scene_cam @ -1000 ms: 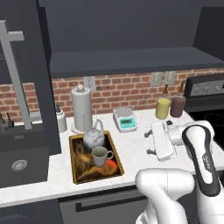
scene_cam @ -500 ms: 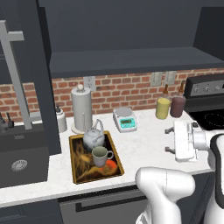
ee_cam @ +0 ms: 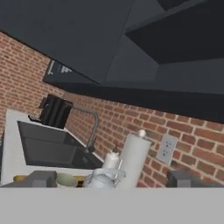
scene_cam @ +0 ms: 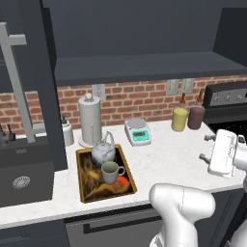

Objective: Pick the kettle from the counter and place it on the tray. Then pick the mug from the cabinet and place it on the tray. Then close the cabinet doors.

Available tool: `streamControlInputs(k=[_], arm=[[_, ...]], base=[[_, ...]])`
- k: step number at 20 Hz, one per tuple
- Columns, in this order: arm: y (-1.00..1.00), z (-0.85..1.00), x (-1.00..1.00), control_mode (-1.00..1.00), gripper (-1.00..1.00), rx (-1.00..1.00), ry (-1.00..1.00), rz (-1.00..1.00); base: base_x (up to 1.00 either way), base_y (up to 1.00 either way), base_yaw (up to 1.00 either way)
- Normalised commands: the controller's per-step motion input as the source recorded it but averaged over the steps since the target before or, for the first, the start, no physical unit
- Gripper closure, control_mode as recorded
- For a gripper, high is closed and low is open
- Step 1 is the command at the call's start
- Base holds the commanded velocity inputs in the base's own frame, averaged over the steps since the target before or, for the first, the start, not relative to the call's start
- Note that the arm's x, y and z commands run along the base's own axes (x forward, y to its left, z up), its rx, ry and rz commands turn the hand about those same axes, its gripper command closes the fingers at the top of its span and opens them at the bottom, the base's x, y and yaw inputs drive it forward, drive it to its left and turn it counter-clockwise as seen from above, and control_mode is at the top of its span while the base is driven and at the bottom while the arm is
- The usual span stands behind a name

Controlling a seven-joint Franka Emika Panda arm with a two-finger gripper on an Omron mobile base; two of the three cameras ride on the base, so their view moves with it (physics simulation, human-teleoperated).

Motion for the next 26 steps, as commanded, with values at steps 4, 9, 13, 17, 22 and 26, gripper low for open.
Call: streamControlInputs(k=[4, 9, 13, 17, 22, 26], arm=[[-0.77, 0.50, 0.00, -1.00, -1.00, 0.10, -0.12, -0.10], [-0.73, 0.57, 0.00, -1.00, -1.00, 0.10, -0.08, -0.13], [-0.66, 0.58, 0.00, -1.00, -1.00, 0.11, -0.03, -0.15], [-0.61, 0.34, 0.00, -1.00, -1.00, 0.13, 0.00, -0.18], [-0.40, -0.08, 0.01, -1.00, -1.00, 0.10, 0.00, -0.16], [-0.28, -0.07, 0.01, -1.00, -1.00, 0.07, -0.08, -0.11]], base=[[0.00, 0.00, 0.00], [0.00, 0.00, 0.00], [0.00, 0.00, 0.00], [0.00, 0.00, 0.00], [0.00, 0.00, 0.00], [0.00, 0.00, 0.00]])
